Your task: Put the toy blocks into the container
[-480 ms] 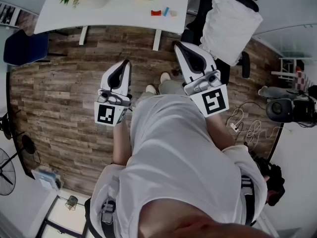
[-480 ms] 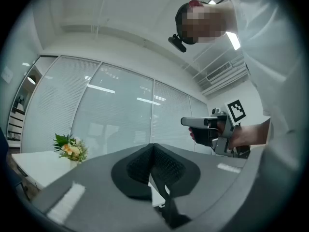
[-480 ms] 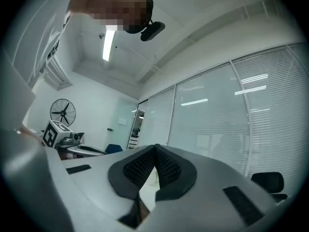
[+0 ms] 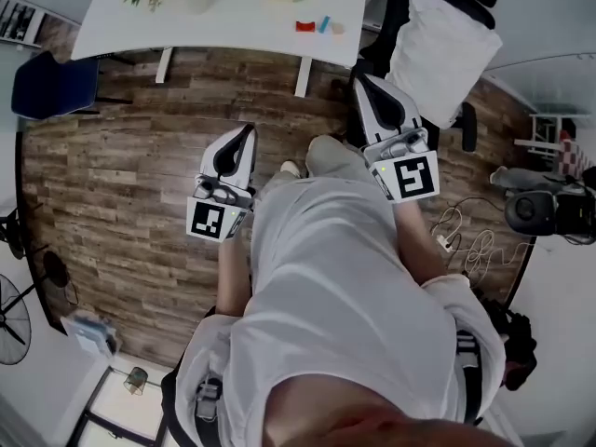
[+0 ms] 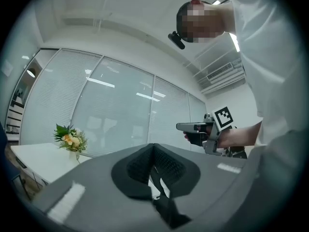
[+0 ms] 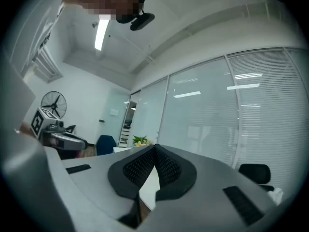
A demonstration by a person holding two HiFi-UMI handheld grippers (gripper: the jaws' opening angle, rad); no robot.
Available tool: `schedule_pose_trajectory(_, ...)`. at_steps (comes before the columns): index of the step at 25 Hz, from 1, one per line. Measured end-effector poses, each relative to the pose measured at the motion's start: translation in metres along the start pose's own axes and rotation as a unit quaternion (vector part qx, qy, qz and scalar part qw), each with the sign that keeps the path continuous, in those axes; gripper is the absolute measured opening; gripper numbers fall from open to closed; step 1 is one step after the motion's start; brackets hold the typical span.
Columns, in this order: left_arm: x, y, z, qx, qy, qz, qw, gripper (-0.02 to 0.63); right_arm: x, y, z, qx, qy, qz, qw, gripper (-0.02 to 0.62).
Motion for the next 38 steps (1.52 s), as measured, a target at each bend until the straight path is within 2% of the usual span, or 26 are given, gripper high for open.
schedule_pose_trajectory(2,-0.001,-0.006,-0.003,-0.003,-0.006,0.008,0.9999,-0.002,0.015,-0.02,0.004,-0.029,-0.027,-0.011,0.999,0.0)
schedule_pose_trajectory(5,-0.005,-0.008,-0.015,-0.002,0.002,0.013,0.9999,-0.002,0.034,-0.043,0.006,-0.045,-0.047,-0.032,0.997,0.001)
schedule_pose_trajectory(11,-0.026,-0.002,-0.062,-0.001,0.016,-0.022,0.9996,-0.002,0.06,-0.09,-0.018,-0.056,-0.054,-0.051,0.996,0.002)
schedule_pose_trajectory(17,-0.039,0.01,-0.133,0.001,0.02,-0.033,0.9992,-0.002,0.101,-0.139,-0.061,-0.056,-0.038,-0.062,0.996,0.005)
schedule_pose_trajectory(19,-0.042,0.01,-0.154,-0.003,0.028,-0.031,0.9991,-0.002,0.114,-0.153,-0.075,-0.063,-0.022,-0.068,0.995,0.087)
schedule_pose_trajectory(21,-0.047,0.008,-0.173,-0.011,0.031,-0.033,0.9989,-0.002,0.127,-0.166,-0.09,-0.073,-0.009,-0.075,0.994,0.218)
schedule_pose_trajectory(23,-0.052,0.006,-0.189,-0.012,0.029,-0.039,0.9987,-0.002,0.138,-0.182,-0.106,-0.083,-0.003,-0.077,0.994,0.286)
schedule_pose_trajectory(25,-0.055,0.004,-0.202,-0.011,0.025,-0.042,0.9987,-0.002,0.144,-0.203,-0.119,-0.098,0.001,-0.072,0.993,0.328)
schedule_pose_trajectory(28,-0.06,-0.003,-0.215,-0.023,0.032,-0.034,0.9987,-0.002,0.147,-0.243,-0.138,-0.13,0.01,-0.06,0.99,0.374)
schedule_pose_trajectory(35,-0.068,-0.007,-0.226,-0.029,0.045,-0.011,0.9985,-0.002,0.128,-0.334,-0.178,-0.208,0.067,-0.026,0.976,0.395)
schedule_pose_trajectory(38,-0.077,-0.006,-0.224,-0.029,0.056,-0.009,0.998,-0.002,0.119,-0.368,-0.196,-0.242,0.085,-0.034,0.966,0.399)
Point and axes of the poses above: the fingertips, and each gripper's own axes: z backward along the fingers, x to its right, y out of its top, the point moved 4 cm from there along z, backward along the fingers, and after that the axes turned 10 degrees about z, right-handed, at the moved point
